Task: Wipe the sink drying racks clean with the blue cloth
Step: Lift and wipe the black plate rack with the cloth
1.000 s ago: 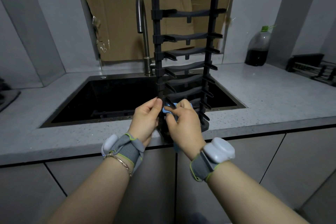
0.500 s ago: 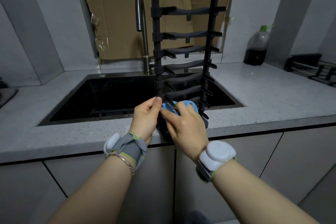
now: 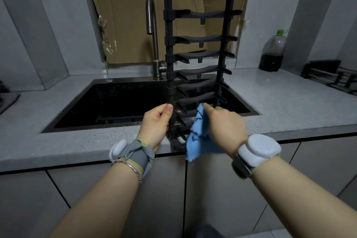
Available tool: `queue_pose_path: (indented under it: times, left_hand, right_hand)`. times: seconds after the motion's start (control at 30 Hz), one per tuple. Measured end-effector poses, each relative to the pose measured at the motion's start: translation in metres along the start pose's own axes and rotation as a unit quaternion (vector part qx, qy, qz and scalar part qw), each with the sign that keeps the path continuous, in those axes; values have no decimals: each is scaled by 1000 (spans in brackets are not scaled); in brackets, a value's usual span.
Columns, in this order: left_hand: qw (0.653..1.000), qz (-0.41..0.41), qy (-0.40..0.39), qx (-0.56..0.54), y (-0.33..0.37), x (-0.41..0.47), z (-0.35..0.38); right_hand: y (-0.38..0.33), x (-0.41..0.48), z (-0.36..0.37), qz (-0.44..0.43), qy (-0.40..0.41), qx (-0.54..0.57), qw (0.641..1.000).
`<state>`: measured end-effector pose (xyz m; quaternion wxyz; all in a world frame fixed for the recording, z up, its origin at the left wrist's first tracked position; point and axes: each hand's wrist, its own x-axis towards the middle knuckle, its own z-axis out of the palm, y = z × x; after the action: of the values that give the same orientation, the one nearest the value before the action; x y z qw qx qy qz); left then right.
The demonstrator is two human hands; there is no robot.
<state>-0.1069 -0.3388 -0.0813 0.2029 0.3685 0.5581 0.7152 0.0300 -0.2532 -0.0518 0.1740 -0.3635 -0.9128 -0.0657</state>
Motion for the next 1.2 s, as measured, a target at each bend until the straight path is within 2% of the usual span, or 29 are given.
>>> queue_pose_path:
  times: [0.1,0.23,0.33,0.4,0.47,0.53,0.63,0.7,0.83,1.0,1.1,1.2]
  left_hand:
    - [1000,-1,0,15,0,-1,0]
    - [999,15,-1,30,1,-1,0]
    - [999,16,-13,40,-2,0,-1]
    - [999,14,-13,39,-2,0,-1]
    - [999,22,-11,42,-2,-1,-1]
    - [998,31,-11,56,-2,-1,-2]
    - [997,34,-7,64,-1,0,-3]
    - [997,36,-13,73,-1,1,-5]
    - [997,34,-11,74,0,-1,-3]
    - [998,28,-4,61,3,-5,2]
    - [997,30,2,74,1,-2,0]
    - [996,34,2,88,1,0,-1]
  right_hand:
    - [-3,8,-1,37,4,-73,997]
    - [-10,10,3,56,28,-35,997]
    - [-16,4,7,37,22,163,986]
    - [-26,4,8,30,0,332,943]
    - [-34,5,8,15,-23,422,906]
    - [-34,4,6,-7,-23,378,926]
    - [-27,4,-4,-41,4,121,992]
    - [-20,6,-9,-43,29,-27,998]
    - [3,11,-13,-13,12,-156,988]
    - [1,10,-10,1,-2,-141,990]
    - [2,0,-10,-19,-21,-113,993]
    - [9,-17,4,-3,-34,45,998]
